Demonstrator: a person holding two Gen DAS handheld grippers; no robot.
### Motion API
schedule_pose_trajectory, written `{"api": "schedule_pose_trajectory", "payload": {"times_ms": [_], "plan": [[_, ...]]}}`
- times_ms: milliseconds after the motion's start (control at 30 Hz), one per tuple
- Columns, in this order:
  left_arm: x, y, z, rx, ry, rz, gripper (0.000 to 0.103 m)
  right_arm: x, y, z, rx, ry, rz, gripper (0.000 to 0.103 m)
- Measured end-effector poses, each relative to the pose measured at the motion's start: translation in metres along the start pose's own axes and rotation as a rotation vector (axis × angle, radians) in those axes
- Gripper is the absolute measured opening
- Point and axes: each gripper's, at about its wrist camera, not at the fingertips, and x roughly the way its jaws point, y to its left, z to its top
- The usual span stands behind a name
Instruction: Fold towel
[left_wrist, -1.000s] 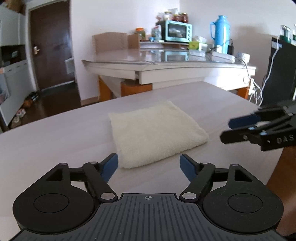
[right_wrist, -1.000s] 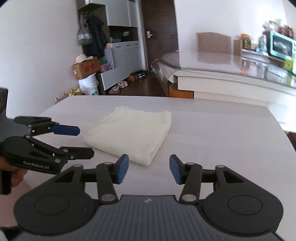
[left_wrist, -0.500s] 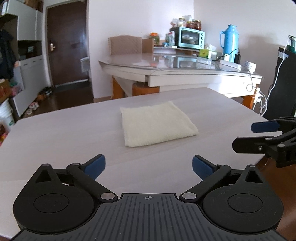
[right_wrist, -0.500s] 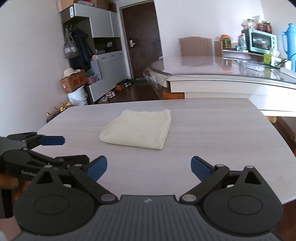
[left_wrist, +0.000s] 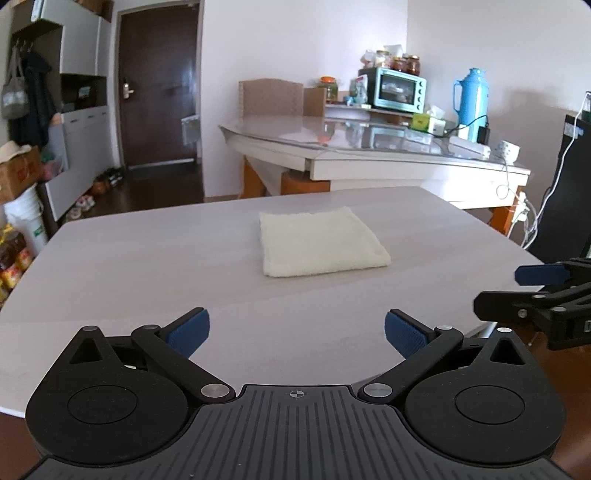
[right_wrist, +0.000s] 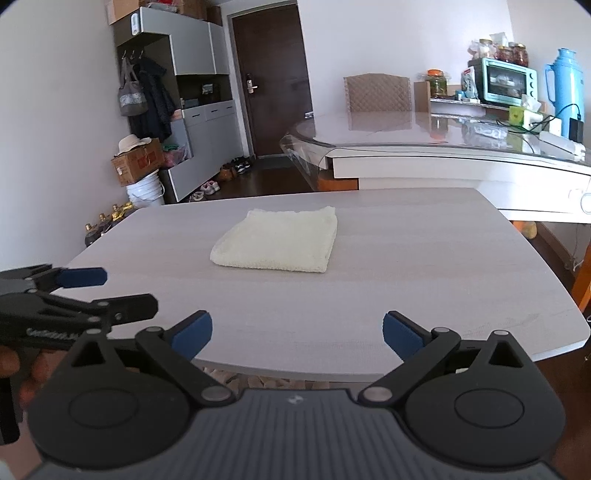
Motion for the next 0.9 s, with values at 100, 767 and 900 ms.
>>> {"api": "schedule_pose_trajectory", "payload": {"times_ms": [100,767,900], "plan": [[-0.002,0.003,0.003,-0.021,-0.004,-0.014,0.103,0.001,0.004,0.000,-0.013,-0.001,-0.007,0.100],[0.008,0.005,0.005,-0.022,0.009,0.065,0.103,0.012,0.008,0.001,-0.041,0.004,-0.025,0.101],[0.007,0.005,0.006,-0.024,-0.002,0.064,0.103,0.011,0.008,0.002,-0.041,-0.001,-0.025,0.101]]}}
